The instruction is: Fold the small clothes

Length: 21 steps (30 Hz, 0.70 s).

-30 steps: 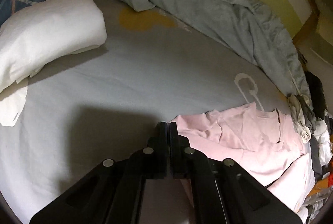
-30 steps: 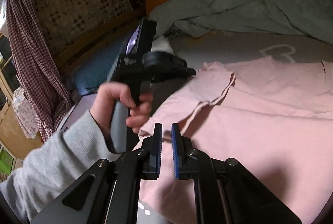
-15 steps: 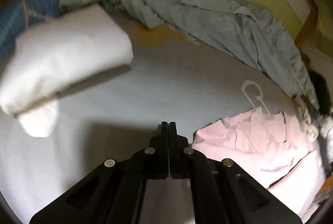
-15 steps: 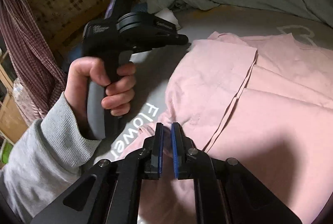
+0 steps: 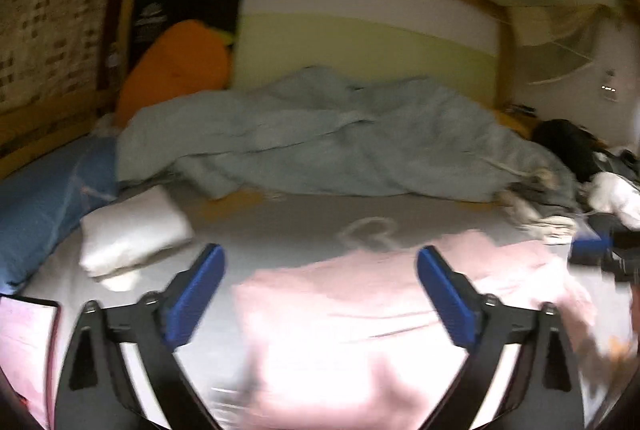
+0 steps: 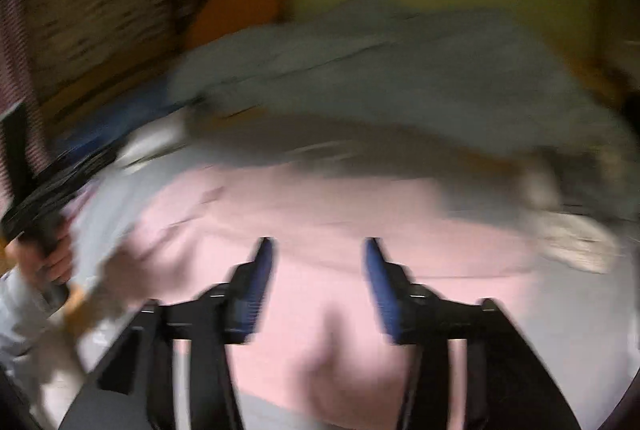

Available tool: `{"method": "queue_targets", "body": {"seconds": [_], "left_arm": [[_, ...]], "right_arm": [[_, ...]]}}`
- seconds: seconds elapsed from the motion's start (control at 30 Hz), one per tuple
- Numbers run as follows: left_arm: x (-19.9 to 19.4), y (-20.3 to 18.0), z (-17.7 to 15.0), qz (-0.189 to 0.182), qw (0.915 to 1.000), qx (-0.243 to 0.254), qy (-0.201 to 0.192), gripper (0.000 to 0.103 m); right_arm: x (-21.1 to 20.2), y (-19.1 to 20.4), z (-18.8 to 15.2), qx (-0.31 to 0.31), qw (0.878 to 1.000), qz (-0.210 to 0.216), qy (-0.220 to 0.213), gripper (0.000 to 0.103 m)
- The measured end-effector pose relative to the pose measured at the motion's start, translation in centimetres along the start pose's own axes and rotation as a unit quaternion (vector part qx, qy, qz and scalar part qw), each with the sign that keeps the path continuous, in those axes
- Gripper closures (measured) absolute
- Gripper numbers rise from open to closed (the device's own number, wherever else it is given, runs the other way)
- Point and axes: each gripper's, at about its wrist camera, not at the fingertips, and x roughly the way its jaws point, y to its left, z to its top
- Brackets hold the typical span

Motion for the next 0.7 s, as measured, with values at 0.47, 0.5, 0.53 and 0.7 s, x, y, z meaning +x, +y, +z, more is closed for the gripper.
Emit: {"method": "queue_targets", "body": {"seconds": [0.47,0.5,0.53,0.7], "left_arm": [[7.5,-23.2,-3.9,-0.180,0.9773,-0.006,0.111,0.001],[8.9,-24.9,-4.2,-0.198,0.9716,-0.003,0.130,0.001],[10.2,-26.4,-4.4,-0.202,0.9680,0.000,0.149,0.001],[14.2,-30.6,-7.1,-0.182,0.9594,0.020,0.215,0.005]], "right_arm": [[5.4,-23.5,-3.1,0.250,0.965,0.006,0.082,0.014],[6.4,-23.7,-3.3,0.258,0.963,0.002,0.084,0.014],[7.3,-24.1,-3.3,0.263,0.961,0.005,0.085,0.015],[10.9,-26.3,-2.6,0.276,0.956,0.047,0.082,0.025]]}}
